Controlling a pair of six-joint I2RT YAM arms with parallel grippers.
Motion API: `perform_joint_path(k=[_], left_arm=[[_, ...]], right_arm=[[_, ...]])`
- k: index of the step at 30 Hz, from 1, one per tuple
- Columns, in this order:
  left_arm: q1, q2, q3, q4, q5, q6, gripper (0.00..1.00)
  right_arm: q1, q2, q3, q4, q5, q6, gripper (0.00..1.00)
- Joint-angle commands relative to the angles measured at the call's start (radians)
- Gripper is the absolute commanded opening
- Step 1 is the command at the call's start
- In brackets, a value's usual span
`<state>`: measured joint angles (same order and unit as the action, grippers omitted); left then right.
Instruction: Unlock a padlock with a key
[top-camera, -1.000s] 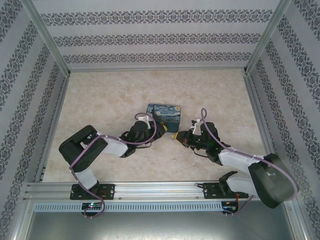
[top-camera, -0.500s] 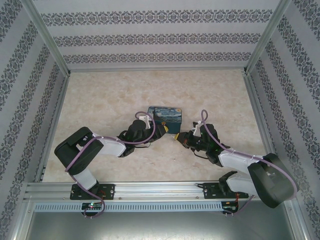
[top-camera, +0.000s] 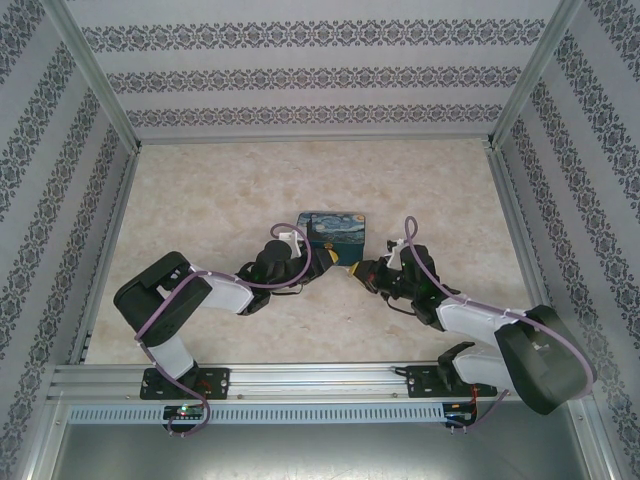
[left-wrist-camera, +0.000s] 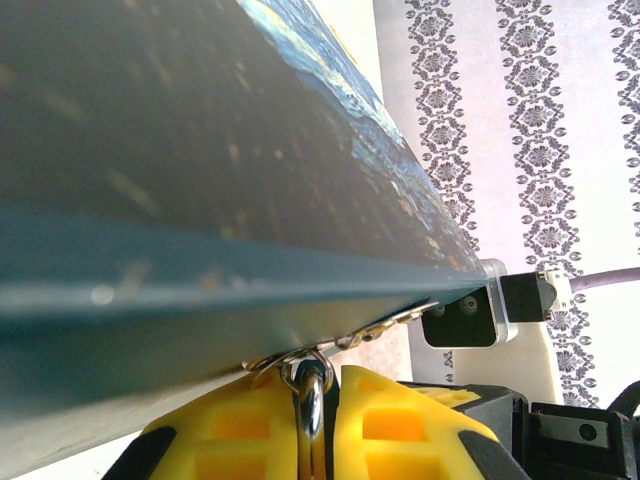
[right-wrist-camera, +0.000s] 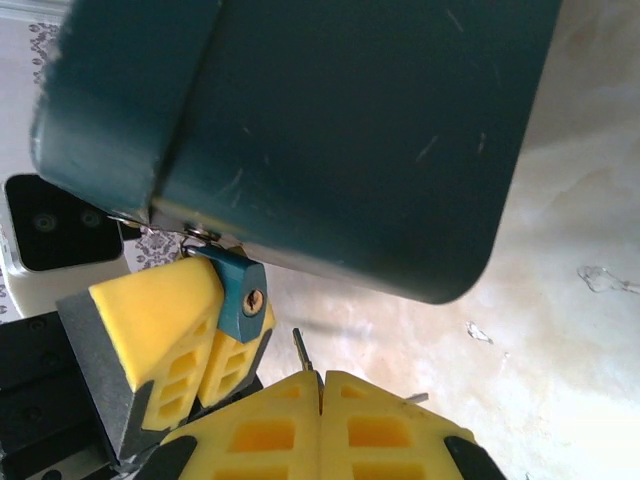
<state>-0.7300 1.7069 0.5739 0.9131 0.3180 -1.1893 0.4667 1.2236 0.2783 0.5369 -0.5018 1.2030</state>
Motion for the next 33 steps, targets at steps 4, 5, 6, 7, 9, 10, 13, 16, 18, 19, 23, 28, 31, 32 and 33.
perform_joint_path(k=[4,5,6,7,9,10,13,16,18,19,23,28,31,32,33], left_arm=[[0.013,0.014,-0.003,0.090,0.015,-0.021,0.00],[0.014,0.016,-0.002,0.090,0.016,-0.022,0.00],[0.014,0.017,-0.001,0.090,0.017,-0.021,0.00],[0.014,0.019,-0.002,0.091,0.016,-0.023,0.00],[0.014,0.023,-0.001,0.095,0.016,-0.025,0.00],[0.013,0.023,0.000,0.095,0.016,-0.026,0.00],[0.013,0.029,0.001,0.099,0.017,-0.028,0.00],[0.014,0.034,0.004,0.104,0.019,-0.035,0.00],[0.013,0.036,0.004,0.108,0.019,-0.037,0.00],[0.014,0.037,0.004,0.109,0.017,-0.039,0.00],[0.014,0.037,0.004,0.113,0.012,-0.047,0.00],[0.014,0.040,0.002,0.119,0.003,-0.067,0.00],[0.013,0.042,0.001,0.118,0.001,-0.088,0.00],[0.013,0.042,0.003,0.121,0.000,-0.094,0.00],[0.014,0.043,0.003,0.122,0.001,-0.104,0.00]], right_arm=[[-0.007,0.025,0.040,0.041,0.020,0.009,0.00],[-0.007,0.028,0.042,0.041,0.022,0.009,0.00],[-0.007,0.028,0.045,0.041,0.023,0.009,0.00],[-0.006,0.030,0.047,0.040,0.022,0.009,0.00],[-0.005,0.033,0.052,0.041,0.022,0.009,0.00],[-0.005,0.033,0.053,0.041,0.022,0.009,0.00],[-0.003,0.037,0.059,0.042,0.023,0.011,0.00],[-0.001,0.042,0.059,0.043,0.022,0.010,0.00],[0.003,0.045,0.059,0.044,0.023,0.011,0.00],[0.004,0.045,0.059,0.044,0.023,0.010,0.00],[0.004,0.045,0.058,0.042,0.025,0.009,0.00],[0.003,0.039,0.055,0.040,0.029,0.004,0.00],[0.001,0.029,0.042,0.040,0.031,0.007,0.00],[0.001,0.025,0.038,0.038,0.034,0.006,0.00],[0.001,0.018,0.034,0.036,0.036,0.006,0.00]])
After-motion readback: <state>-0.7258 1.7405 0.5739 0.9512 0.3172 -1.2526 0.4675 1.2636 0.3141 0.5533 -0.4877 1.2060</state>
